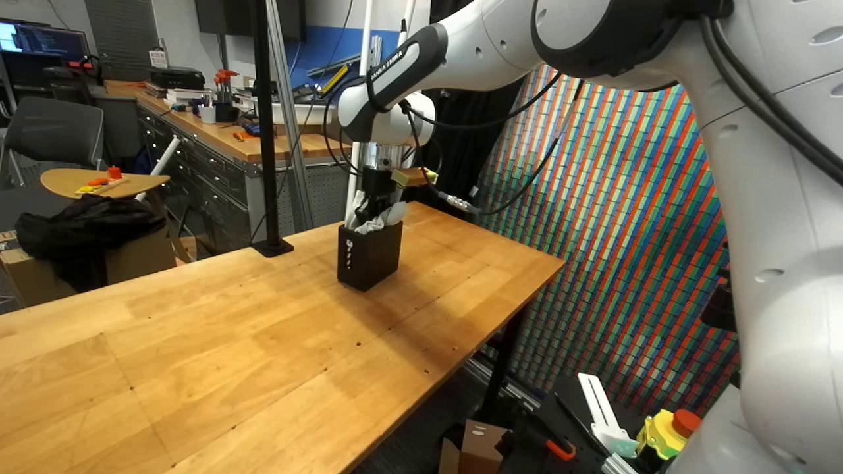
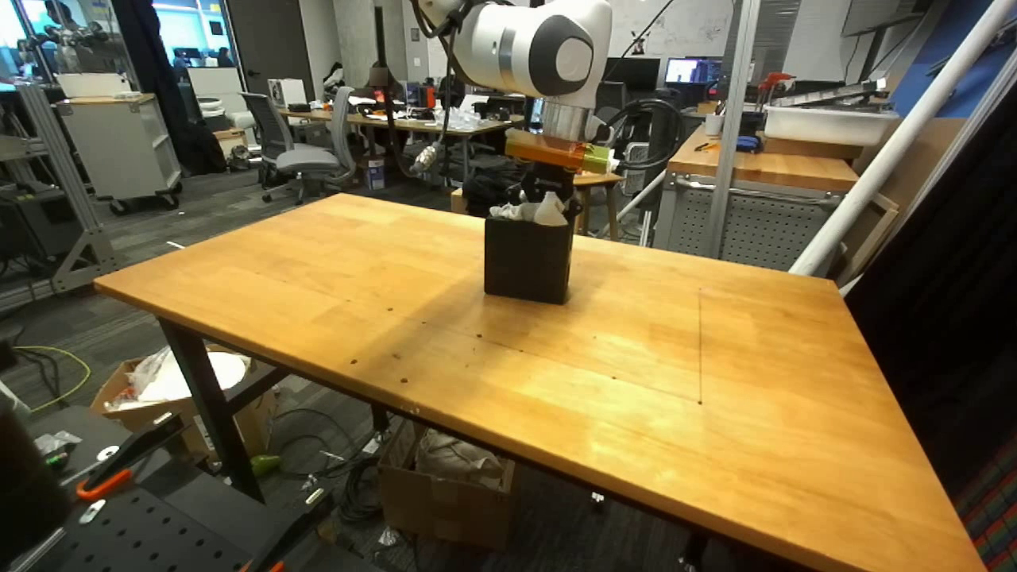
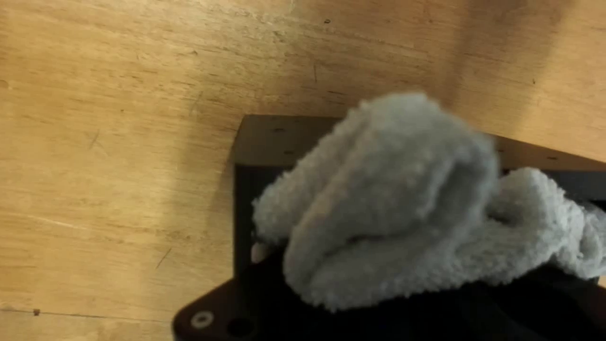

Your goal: Put the white towel in the black box

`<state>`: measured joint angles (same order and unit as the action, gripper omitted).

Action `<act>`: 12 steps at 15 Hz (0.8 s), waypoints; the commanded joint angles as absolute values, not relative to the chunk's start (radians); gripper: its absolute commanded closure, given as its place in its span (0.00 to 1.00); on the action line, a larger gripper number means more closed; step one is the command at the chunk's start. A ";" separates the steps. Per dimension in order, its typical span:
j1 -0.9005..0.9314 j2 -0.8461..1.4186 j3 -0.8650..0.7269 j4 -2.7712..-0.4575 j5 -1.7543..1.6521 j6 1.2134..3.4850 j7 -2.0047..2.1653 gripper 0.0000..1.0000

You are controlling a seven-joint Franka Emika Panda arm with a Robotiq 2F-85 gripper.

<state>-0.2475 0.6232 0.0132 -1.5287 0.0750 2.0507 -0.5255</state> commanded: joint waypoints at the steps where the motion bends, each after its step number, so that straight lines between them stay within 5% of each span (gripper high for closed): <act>1: -0.262 0.676 0.026 -1.462 0.088 1.998 -0.558 1.00; 12: -0.240 0.509 -0.004 -1.539 0.023 2.025 -0.533 1.00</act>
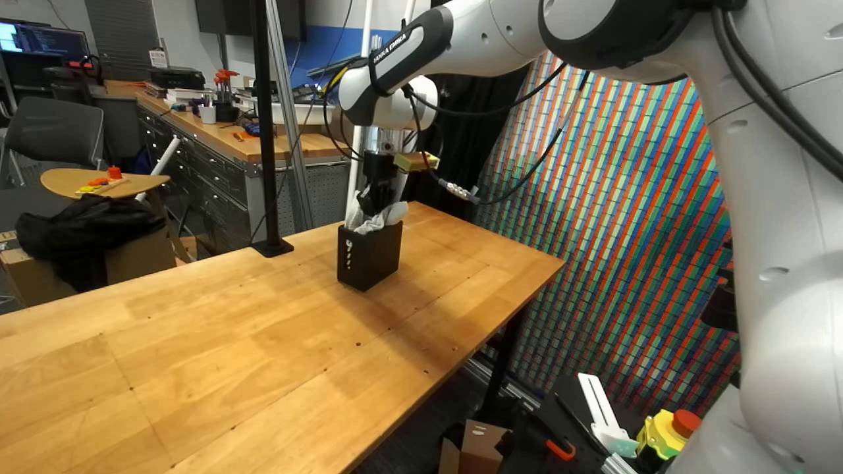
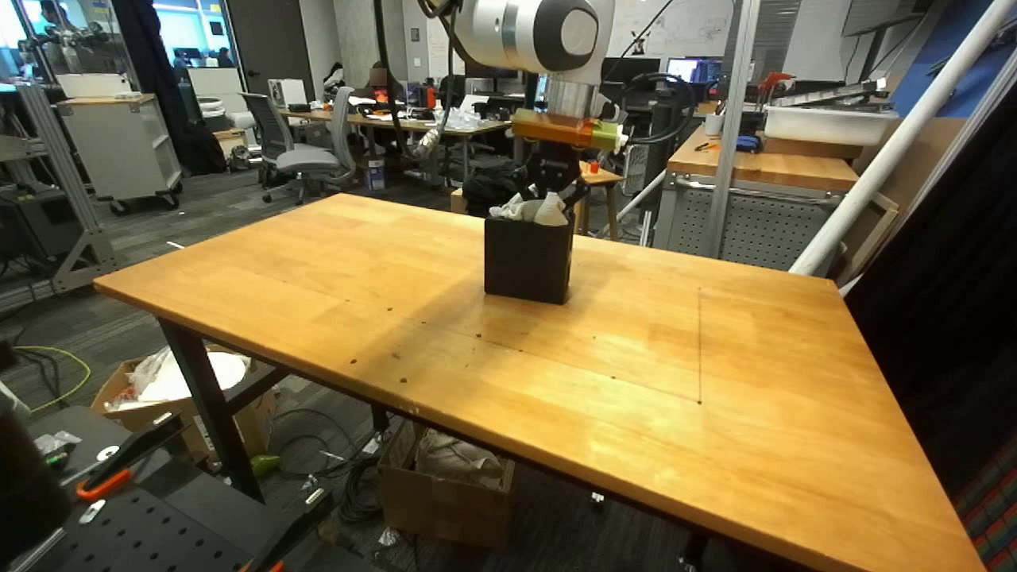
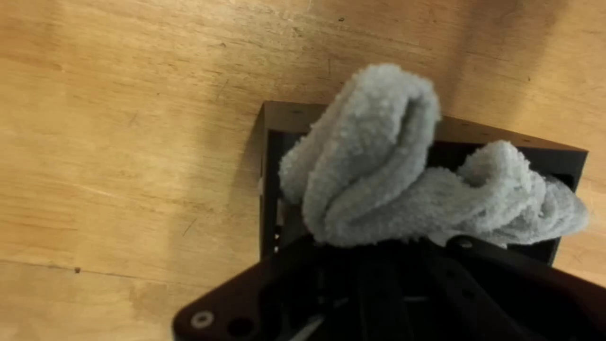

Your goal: Put the white towel in the black box

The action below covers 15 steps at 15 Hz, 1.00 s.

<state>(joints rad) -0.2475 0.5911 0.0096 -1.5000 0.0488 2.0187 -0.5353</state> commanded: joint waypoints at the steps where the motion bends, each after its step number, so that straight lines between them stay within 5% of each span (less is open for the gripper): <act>1: -0.240 0.489 -0.007 -1.543 0.017 2.029 -0.533 1.00; 15: -0.238 0.282 -0.070 -1.762 -0.009 2.091 -0.487 1.00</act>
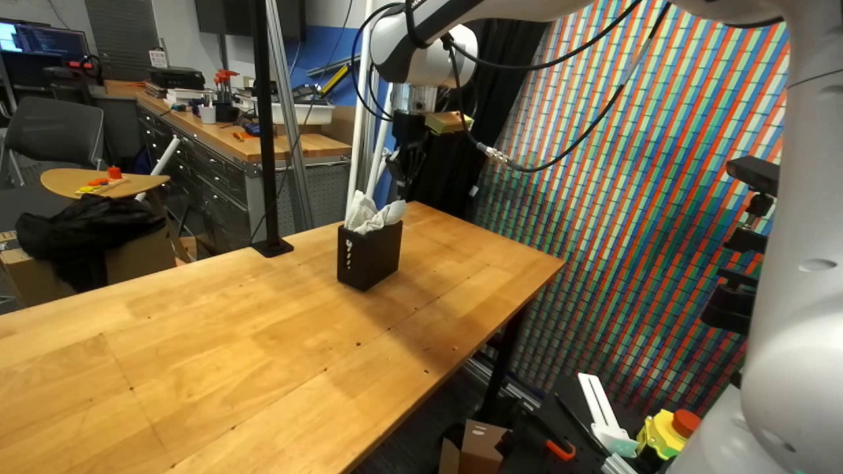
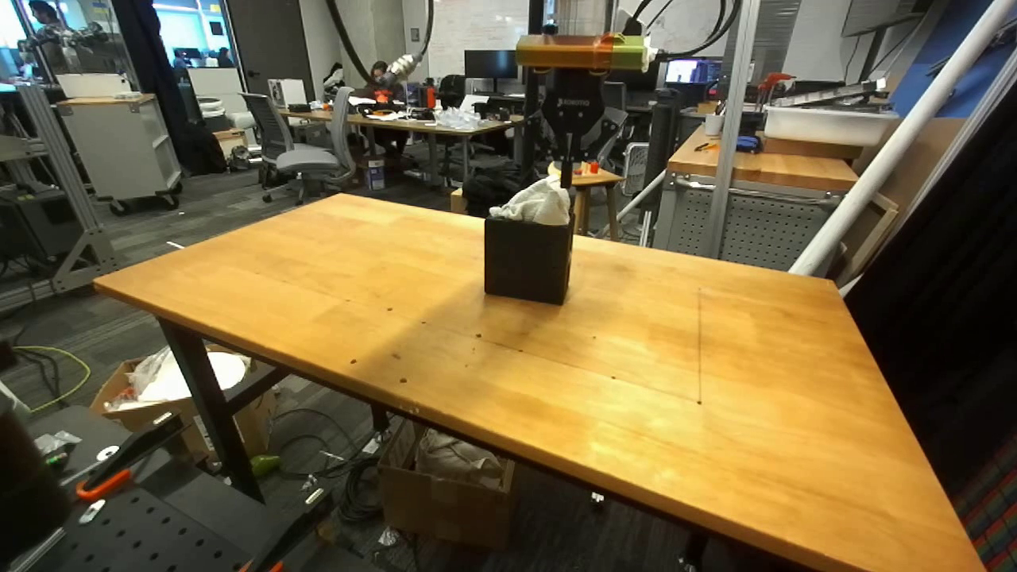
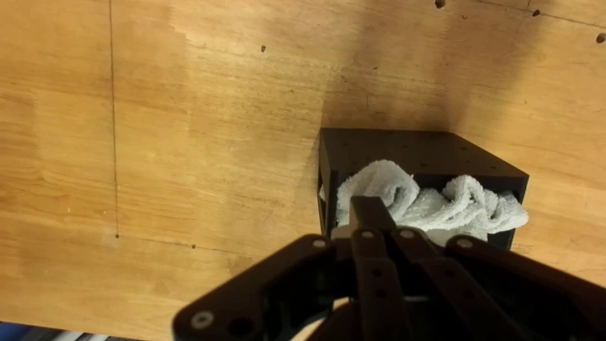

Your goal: Put the white towel in the black box

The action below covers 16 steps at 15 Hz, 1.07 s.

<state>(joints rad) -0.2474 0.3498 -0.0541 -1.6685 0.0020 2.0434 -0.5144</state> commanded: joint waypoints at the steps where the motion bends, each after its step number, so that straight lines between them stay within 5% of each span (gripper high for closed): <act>1: -0.237 0.273 -0.073 -1.782 -0.010 2.099 -0.483 1.00; 16: -0.201 0.279 -0.066 -1.840 -0.008 2.119 -0.457 1.00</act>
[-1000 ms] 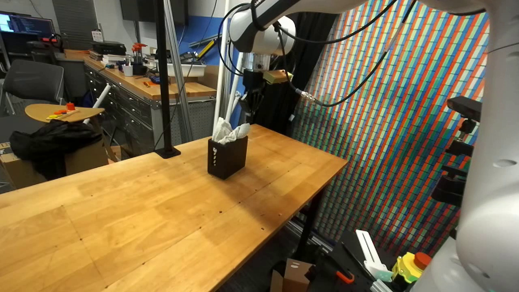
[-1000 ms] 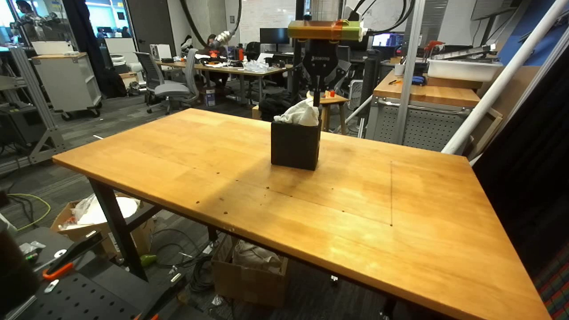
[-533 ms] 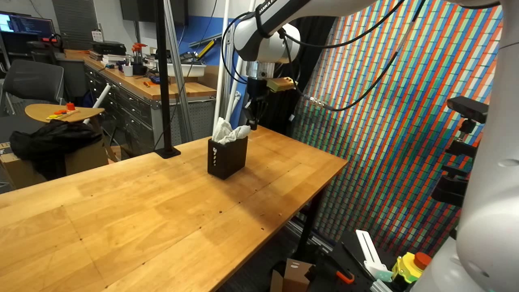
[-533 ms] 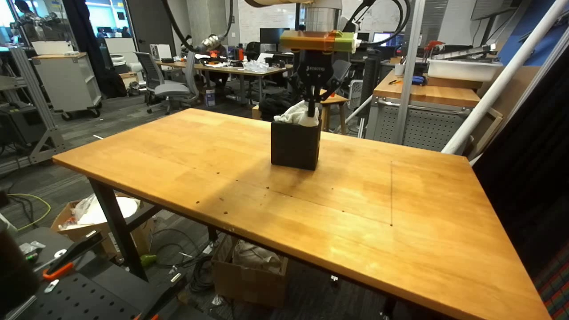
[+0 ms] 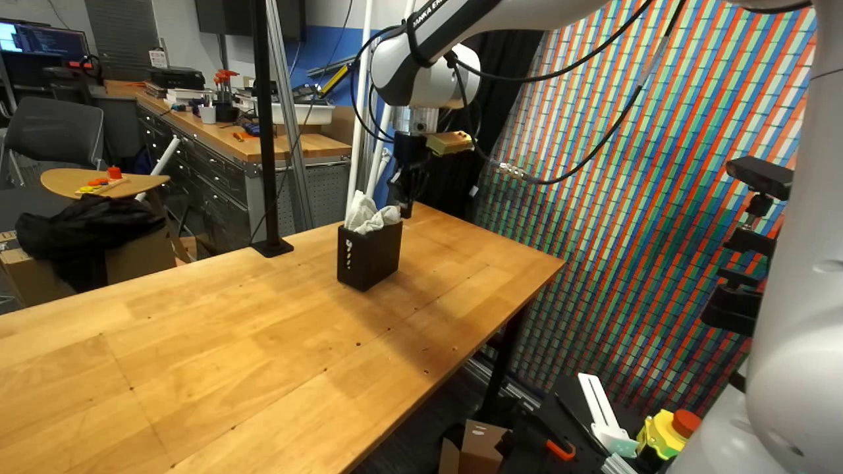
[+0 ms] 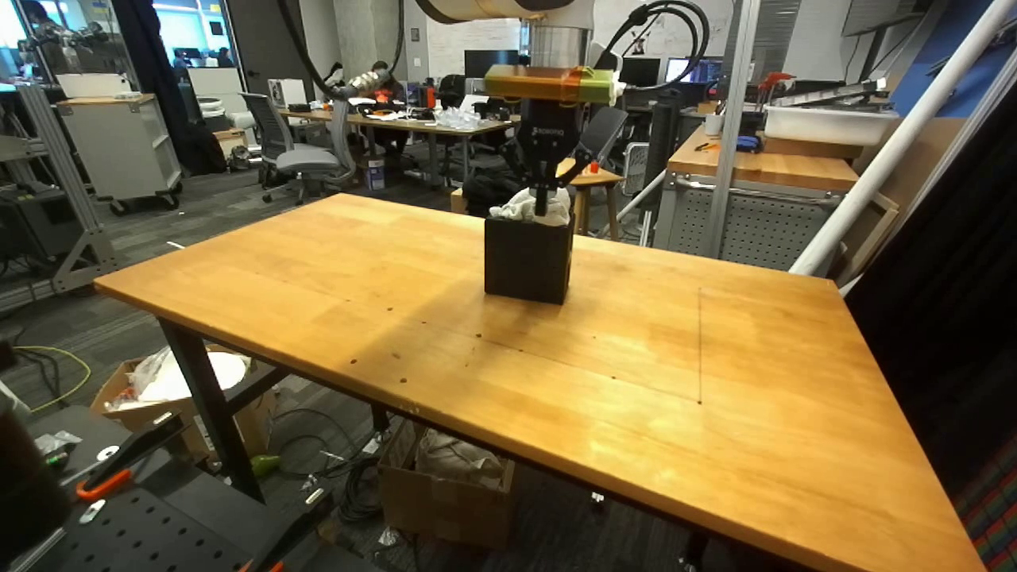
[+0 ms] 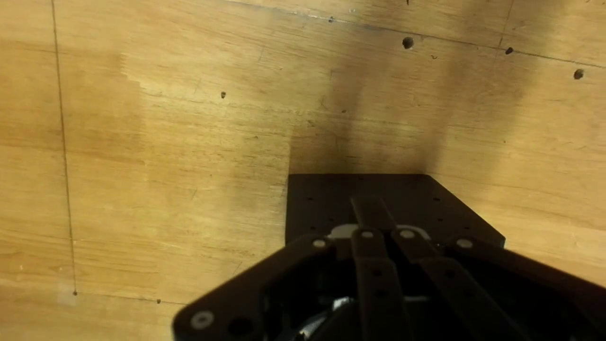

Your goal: Put the white towel in the black box

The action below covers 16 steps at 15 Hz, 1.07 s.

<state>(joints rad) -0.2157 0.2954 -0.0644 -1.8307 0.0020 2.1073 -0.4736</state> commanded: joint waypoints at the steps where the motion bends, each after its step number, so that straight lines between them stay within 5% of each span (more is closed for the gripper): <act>1: -0.198 0.281 -0.065 -1.836 -0.008 2.120 -0.460 1.00; 16: -0.206 0.365 -0.042 -1.725 0.019 2.148 -0.560 1.00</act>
